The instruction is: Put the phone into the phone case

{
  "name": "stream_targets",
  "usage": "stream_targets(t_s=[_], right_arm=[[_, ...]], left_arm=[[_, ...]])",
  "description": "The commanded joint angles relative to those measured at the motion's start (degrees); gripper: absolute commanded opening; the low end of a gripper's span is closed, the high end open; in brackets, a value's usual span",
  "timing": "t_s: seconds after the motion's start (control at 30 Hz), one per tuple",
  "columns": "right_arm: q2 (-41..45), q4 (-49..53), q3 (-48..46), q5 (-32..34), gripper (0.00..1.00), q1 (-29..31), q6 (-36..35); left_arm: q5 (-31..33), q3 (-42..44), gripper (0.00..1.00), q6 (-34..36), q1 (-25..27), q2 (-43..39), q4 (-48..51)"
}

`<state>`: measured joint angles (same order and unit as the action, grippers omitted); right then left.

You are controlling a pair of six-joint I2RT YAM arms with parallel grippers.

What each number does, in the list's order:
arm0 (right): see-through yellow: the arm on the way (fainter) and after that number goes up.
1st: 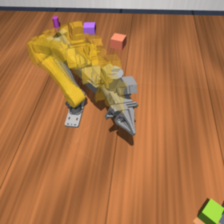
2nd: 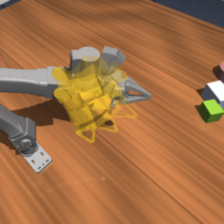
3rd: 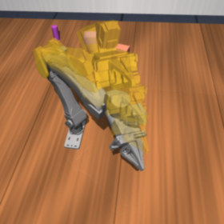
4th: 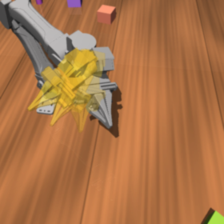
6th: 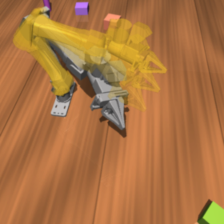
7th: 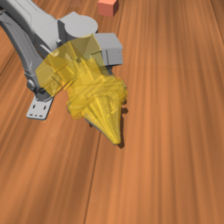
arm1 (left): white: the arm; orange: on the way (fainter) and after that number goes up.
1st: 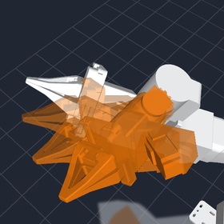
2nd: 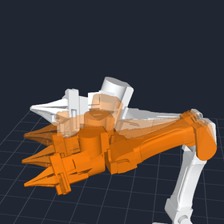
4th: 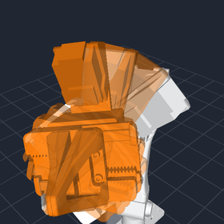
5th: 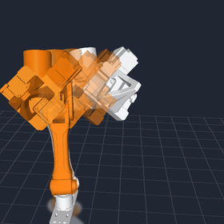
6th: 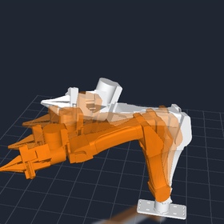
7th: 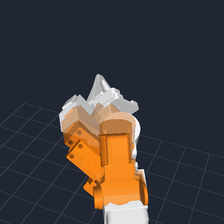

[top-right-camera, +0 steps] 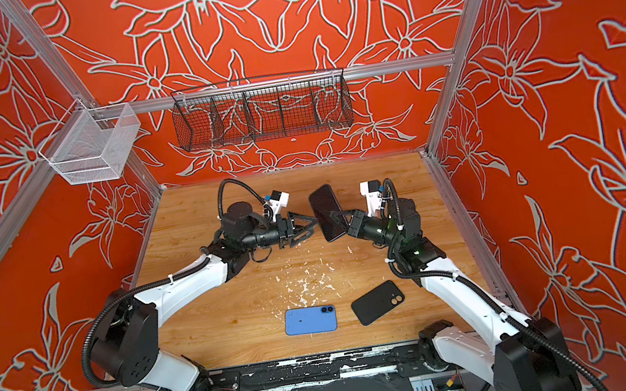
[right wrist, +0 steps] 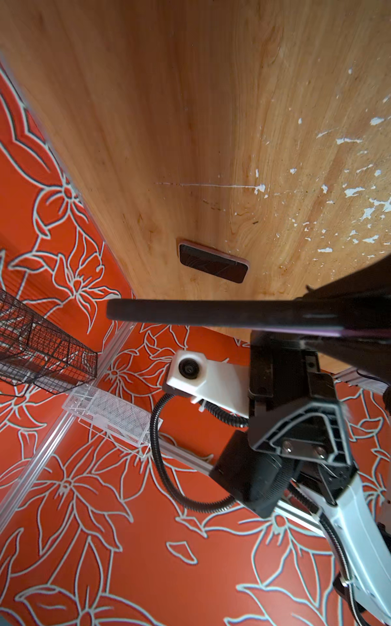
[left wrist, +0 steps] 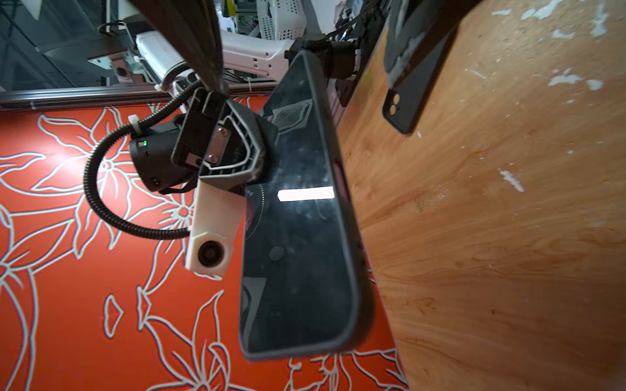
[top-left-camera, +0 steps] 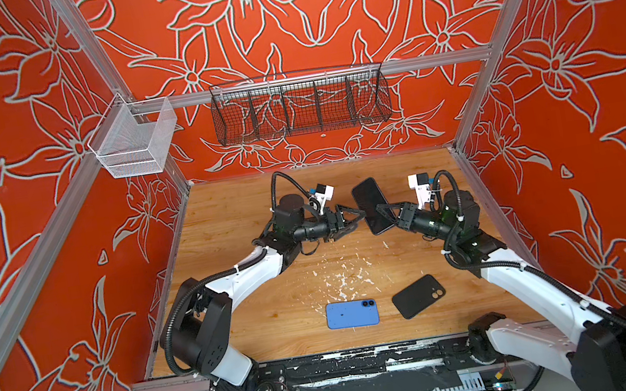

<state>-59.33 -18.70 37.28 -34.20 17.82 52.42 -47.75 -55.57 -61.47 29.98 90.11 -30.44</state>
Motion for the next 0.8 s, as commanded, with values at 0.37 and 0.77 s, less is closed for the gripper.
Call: stream_targets(t_s=[0.37,0.77], right_arm=[[0.3,-15.3,-3.5,9.2,0.0,1.3,8.5],[-4.7,-22.6,-4.0,8.7,0.0,1.6,13.0]], left_arm=[[4.6,1.4,0.62,-9.1,2.7,7.7,-21.0],[5.1,-0.2,0.36,-11.7,4.1,10.4,-26.8]])
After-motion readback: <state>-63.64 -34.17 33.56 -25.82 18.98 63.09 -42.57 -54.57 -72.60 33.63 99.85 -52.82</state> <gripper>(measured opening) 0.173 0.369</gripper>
